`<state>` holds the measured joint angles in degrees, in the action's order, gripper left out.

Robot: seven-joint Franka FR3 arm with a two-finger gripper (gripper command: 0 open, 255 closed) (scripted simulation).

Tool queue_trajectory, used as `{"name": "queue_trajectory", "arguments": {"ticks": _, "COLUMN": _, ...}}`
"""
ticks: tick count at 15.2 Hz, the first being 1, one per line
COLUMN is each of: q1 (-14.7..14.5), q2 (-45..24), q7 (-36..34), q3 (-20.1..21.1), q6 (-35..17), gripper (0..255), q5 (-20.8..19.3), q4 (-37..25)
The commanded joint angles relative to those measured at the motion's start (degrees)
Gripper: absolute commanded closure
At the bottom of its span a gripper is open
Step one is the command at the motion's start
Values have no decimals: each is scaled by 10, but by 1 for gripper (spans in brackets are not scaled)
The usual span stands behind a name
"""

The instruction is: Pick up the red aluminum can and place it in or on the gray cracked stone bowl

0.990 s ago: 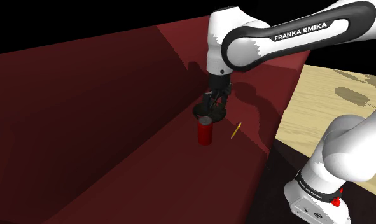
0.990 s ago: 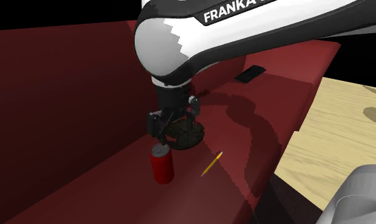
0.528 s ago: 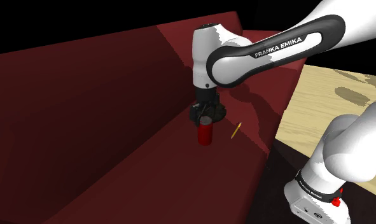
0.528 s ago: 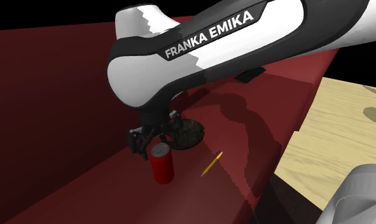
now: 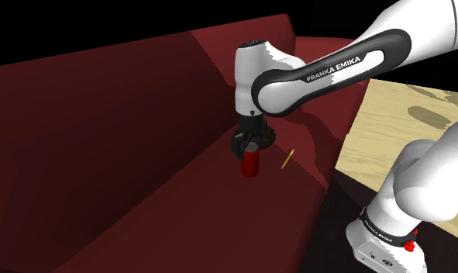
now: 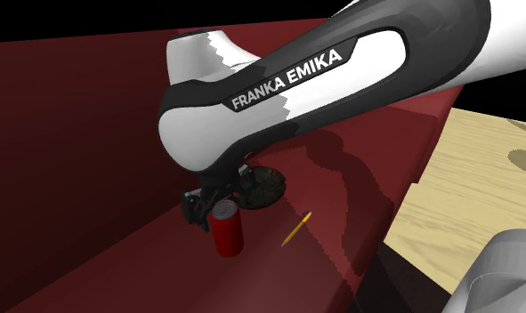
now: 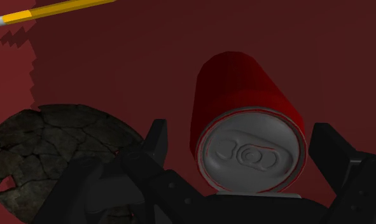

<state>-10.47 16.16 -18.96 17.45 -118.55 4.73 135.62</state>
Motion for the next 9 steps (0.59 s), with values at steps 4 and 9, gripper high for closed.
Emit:
{"name": "queue_trajectory", "arguments": {"ticks": 4, "q1": 0, "q2": 0, "q7": 0, "q3": 0, "q6": 0, "gripper": 0, "q5": 0, "q4": 0}}
{"name": "queue_trajectory", "arguments": {"ticks": 9, "q1": 0, "q2": 0, "q7": 0, "q3": 0, "q6": 0, "gripper": 255, "q5": 0, "q4": 0}}
